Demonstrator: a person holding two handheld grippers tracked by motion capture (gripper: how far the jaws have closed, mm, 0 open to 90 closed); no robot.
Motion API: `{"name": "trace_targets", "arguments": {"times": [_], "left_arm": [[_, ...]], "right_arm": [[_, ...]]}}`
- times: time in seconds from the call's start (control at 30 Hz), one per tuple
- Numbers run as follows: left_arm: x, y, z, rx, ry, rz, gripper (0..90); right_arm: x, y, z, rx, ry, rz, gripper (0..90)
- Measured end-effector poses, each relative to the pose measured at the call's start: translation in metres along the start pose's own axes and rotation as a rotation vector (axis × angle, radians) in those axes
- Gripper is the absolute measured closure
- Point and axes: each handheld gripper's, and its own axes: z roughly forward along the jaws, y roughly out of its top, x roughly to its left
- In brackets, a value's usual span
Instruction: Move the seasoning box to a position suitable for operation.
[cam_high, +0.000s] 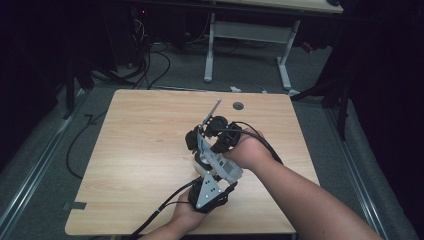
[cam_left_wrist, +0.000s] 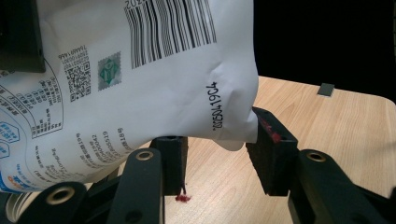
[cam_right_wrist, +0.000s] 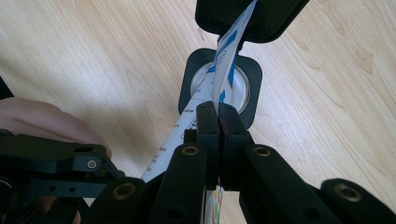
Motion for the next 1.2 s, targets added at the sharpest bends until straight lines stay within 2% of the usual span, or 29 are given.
{"name": "trace_targets", "arguments": {"times": [0.8,1.2], "left_arm": [[0.0,0.0001,-0.0006,0.001,0.002,0.009,59.9],[-0.0014,-0.0059,-0.0003,0.011,0.001,0.012,60.3]], "right_arm": [[0.0001,-0.0003,0.0011,-0.005,0.002,-0.002,89.3],[0.0009,-0.0031,0.0022,-0.002,0.004,-0.001,89.3]]}}
